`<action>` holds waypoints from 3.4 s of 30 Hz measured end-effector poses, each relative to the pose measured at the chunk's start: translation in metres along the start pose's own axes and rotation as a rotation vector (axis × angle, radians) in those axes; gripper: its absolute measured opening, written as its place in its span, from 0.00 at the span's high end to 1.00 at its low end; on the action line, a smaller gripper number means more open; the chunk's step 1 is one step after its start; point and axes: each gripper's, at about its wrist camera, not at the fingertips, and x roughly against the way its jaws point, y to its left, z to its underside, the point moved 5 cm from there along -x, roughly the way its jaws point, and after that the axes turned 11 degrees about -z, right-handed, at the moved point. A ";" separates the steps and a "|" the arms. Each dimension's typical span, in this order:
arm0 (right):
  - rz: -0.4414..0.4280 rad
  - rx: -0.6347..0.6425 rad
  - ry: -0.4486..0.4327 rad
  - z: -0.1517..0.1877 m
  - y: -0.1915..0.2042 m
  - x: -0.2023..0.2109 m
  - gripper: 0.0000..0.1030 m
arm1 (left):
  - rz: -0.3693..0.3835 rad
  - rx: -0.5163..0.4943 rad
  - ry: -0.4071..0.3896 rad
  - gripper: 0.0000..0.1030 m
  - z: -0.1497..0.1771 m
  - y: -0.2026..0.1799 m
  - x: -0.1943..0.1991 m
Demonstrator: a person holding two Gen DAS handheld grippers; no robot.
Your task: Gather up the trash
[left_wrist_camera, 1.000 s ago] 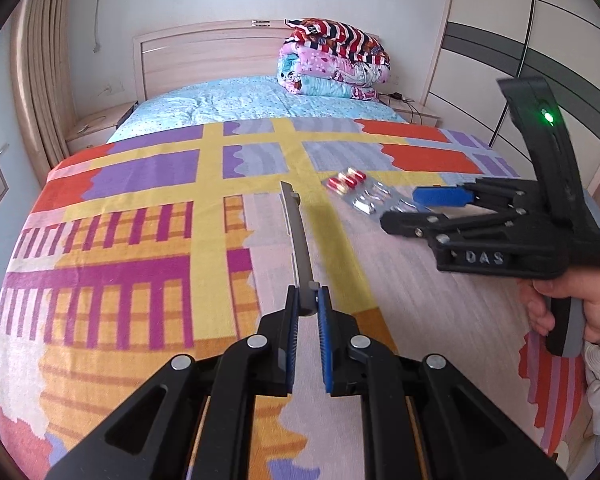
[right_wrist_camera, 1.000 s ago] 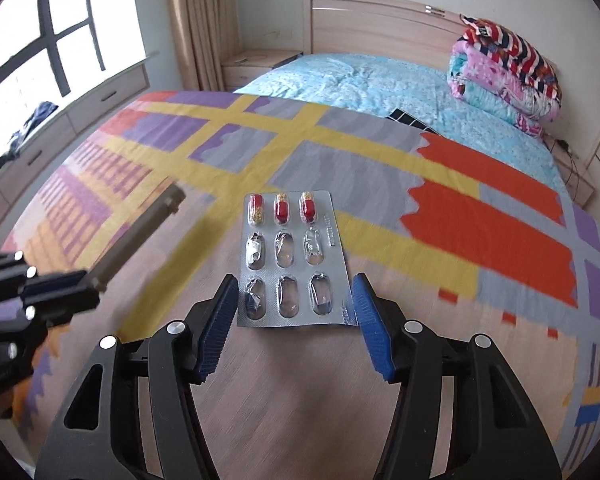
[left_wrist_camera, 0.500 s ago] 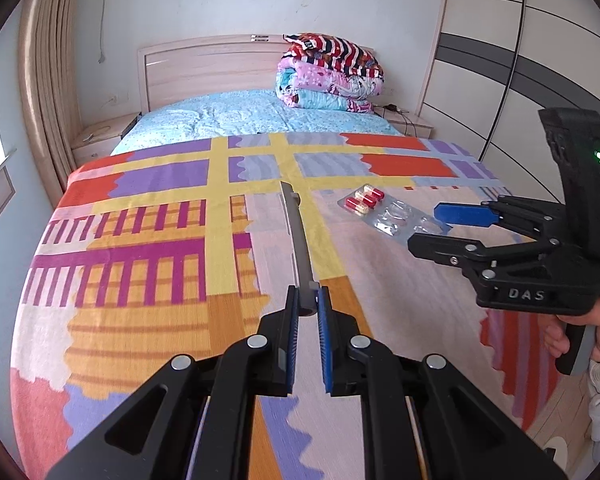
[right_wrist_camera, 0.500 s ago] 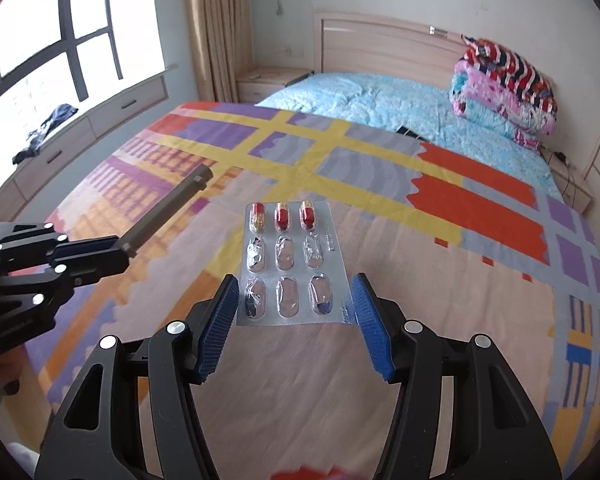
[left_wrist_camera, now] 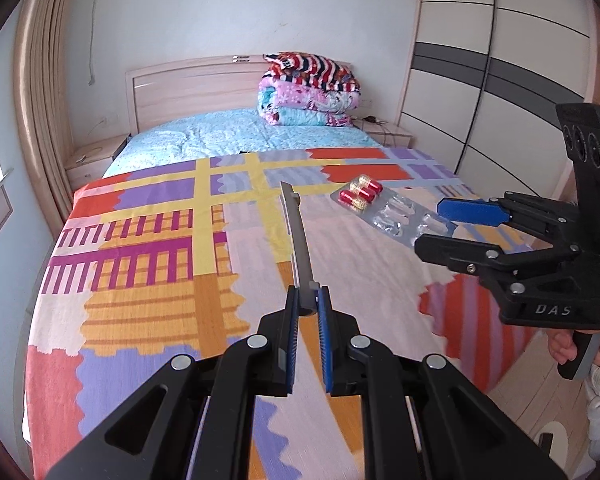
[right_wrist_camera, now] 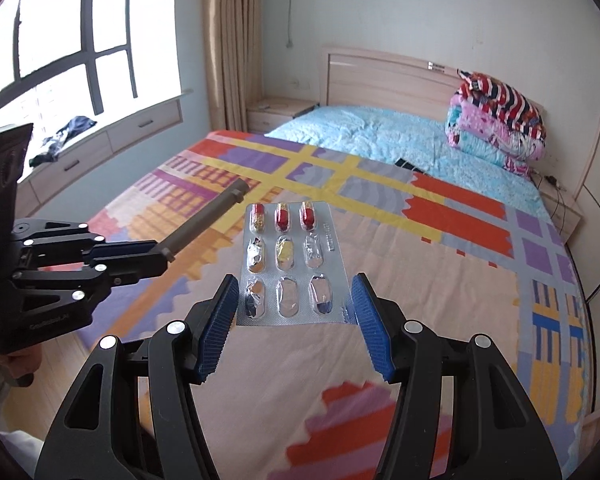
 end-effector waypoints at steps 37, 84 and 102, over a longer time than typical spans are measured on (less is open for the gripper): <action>-0.231 -0.240 0.230 0.218 0.085 0.023 0.46 | 0.181 -0.113 0.329 0.91 0.219 -0.070 0.031; -0.220 -0.210 0.407 0.219 0.114 0.036 0.22 | 0.290 -0.181 0.255 0.24 0.191 -0.079 0.086; -0.237 -0.196 0.416 0.208 0.122 0.059 0.18 | 0.297 -0.179 0.253 0.20 0.181 -0.084 0.102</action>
